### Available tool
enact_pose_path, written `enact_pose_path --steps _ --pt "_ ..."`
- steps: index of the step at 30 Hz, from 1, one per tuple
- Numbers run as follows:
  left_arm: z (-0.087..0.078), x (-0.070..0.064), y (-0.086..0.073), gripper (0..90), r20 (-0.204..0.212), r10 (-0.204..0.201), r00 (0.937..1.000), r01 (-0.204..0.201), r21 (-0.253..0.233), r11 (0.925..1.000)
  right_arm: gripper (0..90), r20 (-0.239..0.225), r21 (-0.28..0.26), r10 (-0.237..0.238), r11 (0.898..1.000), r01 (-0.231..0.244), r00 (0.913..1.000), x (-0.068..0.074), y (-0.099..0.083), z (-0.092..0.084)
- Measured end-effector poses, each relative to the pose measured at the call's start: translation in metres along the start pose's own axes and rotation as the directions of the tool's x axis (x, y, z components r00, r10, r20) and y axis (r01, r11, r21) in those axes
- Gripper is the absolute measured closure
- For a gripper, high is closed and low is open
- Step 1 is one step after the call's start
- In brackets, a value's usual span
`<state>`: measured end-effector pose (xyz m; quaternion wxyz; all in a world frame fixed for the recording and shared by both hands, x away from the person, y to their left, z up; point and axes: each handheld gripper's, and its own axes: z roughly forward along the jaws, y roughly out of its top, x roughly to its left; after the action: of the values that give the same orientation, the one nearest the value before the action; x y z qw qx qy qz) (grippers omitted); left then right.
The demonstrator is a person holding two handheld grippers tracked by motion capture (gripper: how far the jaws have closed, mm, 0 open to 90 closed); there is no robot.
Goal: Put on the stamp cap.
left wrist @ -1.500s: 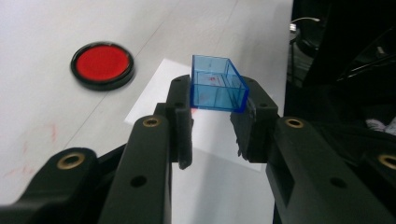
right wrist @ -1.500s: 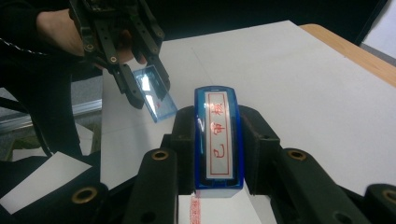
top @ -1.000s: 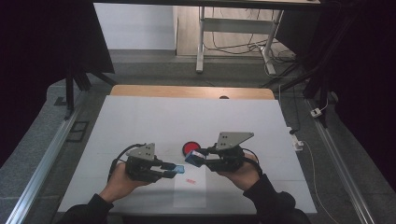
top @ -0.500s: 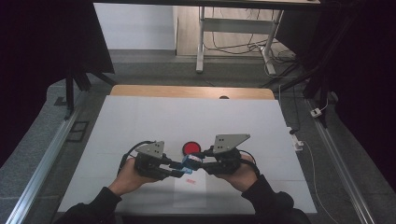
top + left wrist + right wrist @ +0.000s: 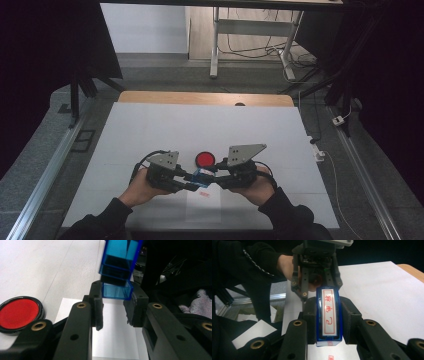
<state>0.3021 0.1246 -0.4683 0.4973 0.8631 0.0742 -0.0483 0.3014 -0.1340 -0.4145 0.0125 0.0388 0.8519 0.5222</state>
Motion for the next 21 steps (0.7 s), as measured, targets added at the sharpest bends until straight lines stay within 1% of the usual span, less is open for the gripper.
enact_pose_path --steps 3,9,10,14,16,17,18,19,20,21 --pt "-0.0002 0.0000 -0.0004 69.5 0.001 0.006 1.0000 -0.006 0.001 1.0000 70.2 -0.005 0.001 -0.006 1.000 0.006 1.0000 0.0007 0.0003 0.0006" --pt "-0.0008 -0.0006 -0.0006 69.6 0.007 0.020 0.9998 -0.020 -0.006 0.9998 70.3 -0.018 -0.006 -0.003 1.000 0.003 0.9998 0.0005 0.0001 0.0003" --pt "-0.0013 -0.0010 -0.0005 69.6 0.007 0.030 0.9995 -0.030 -0.008 0.9995 70.3 -0.017 -0.009 -0.003 1.000 0.003 0.9998 0.0007 0.0001 0.0003" --pt "-0.0018 -0.0016 -0.0009 69.6 0.010 0.043 0.9990 -0.043 -0.014 0.9990 70.3 -0.024 -0.019 -0.007 1.000 0.006 0.9997 0.0011 0.0000 0.0002" --pt "-0.0019 -0.0018 -0.0010 69.7 0.015 0.047 0.9988 -0.047 -0.015 0.9988 70.3 -0.034 -0.021 -0.011 1.000 0.010 0.9994 0.0013 -0.0001 0.0006" --pt "-0.0025 -0.0020 -0.0006 69.6 0.034 0.052 0.9981 -0.051 -0.030 0.9983 70.3 -0.038 -0.013 -0.016 1.000 0.016 0.9991 0.0015 0.0002 0.0005" --pt "-0.0025 -0.0020 -0.0006 69.6 0.034 0.052 0.9981 -0.051 -0.030 0.9983 70.4 -0.050 -0.009 -0.018 1.000 0.017 0.9986 0.0022 0.0000 0.0019" --pt "-0.0030 -0.0028 -0.0004 69.7 0.028 0.063 0.9976 -0.063 -0.025 0.9977 70.3 -0.044 -0.009 -0.026 1.000 0.026 0.9987 0.0028 0.0000 0.0018" --pt "-0.0031 -0.0028 -0.0005 69.6 0.027 0.062 0.9977 -0.061 -0.026 0.9978 70.4 -0.043 -0.017 -0.023 1.000 0.022 0.9988 0.0033 -0.0002 0.0026" --pt "-0.0032 -0.0027 -0.0005 69.7 0.028 0.061 0.9977 -0.061 -0.027 0.9978 70.3 -0.046 -0.014 -0.024 1.000 0.023 0.9986 0.0030 0.0000 0.0025"
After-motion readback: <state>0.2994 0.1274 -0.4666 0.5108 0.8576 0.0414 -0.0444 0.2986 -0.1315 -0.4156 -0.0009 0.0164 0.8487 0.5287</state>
